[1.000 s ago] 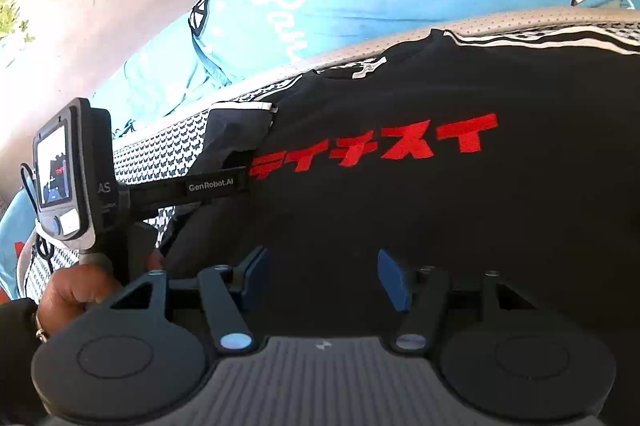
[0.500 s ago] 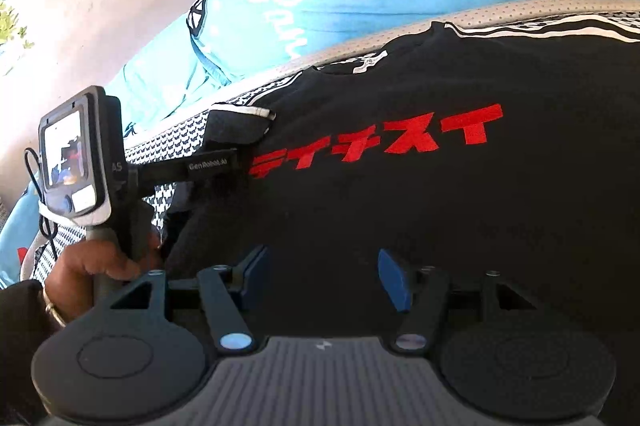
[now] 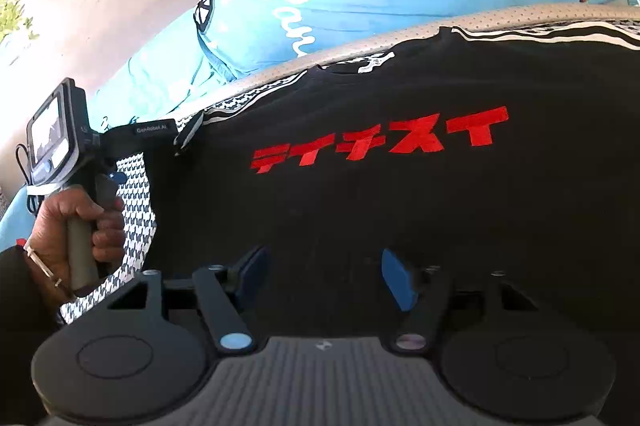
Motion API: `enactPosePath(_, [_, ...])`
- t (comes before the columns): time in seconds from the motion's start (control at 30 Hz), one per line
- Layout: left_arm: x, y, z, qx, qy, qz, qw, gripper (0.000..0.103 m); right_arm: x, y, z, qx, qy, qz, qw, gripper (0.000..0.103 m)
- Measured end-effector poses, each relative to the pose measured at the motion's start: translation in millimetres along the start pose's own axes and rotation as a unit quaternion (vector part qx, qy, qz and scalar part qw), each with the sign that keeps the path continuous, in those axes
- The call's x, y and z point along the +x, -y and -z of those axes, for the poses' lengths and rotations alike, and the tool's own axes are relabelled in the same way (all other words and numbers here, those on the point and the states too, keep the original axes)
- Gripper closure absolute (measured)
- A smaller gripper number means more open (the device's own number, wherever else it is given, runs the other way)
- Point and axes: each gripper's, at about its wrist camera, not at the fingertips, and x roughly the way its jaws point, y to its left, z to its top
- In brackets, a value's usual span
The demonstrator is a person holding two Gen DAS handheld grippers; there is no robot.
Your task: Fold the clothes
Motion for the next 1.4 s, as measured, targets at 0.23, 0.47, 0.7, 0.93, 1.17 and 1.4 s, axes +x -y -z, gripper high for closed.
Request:
enactPosePath(0.23, [13, -39, -5, -0.131, -0.072, 0.065, 0.9866, 0.0, 1, -4, 3, -0.02, 0.0, 0.004, 1.0, 0.037])
enactPosePath(0.47, [10, -52, -8, -0.173, -0.09, 0.091, 0.9766, 0.0, 3, -5, 6, -0.032, 0.0, 0.006, 0.999, 0.036])
enactPosePath(0.7, [10, -65, -9, -0.225, -0.112, 0.122, 0.9603, 0.0, 3, -9, 4, -0.044, 0.0, 0.008, 0.999, 0.035])
enactPosePath(0.93, [14, -77, -7, -0.292, -0.135, 0.163, 0.9325, 0.0, 3, -12, 6, -0.059, 0.001, 0.011, 0.998, 0.035])
enactPosePath(1.17, [-5, -91, -15, -0.319, -0.104, 0.165, 0.9274, 0.0, 4, -18, 9, -0.084, 0.003, 0.017, 0.996, 0.032])
enactPosePath(1.4, [-23, -83, -29, -0.253, -0.053, 0.099, 0.9609, 0.0, 4, -22, 10, -0.098, 0.005, 0.021, 0.995, 0.031])
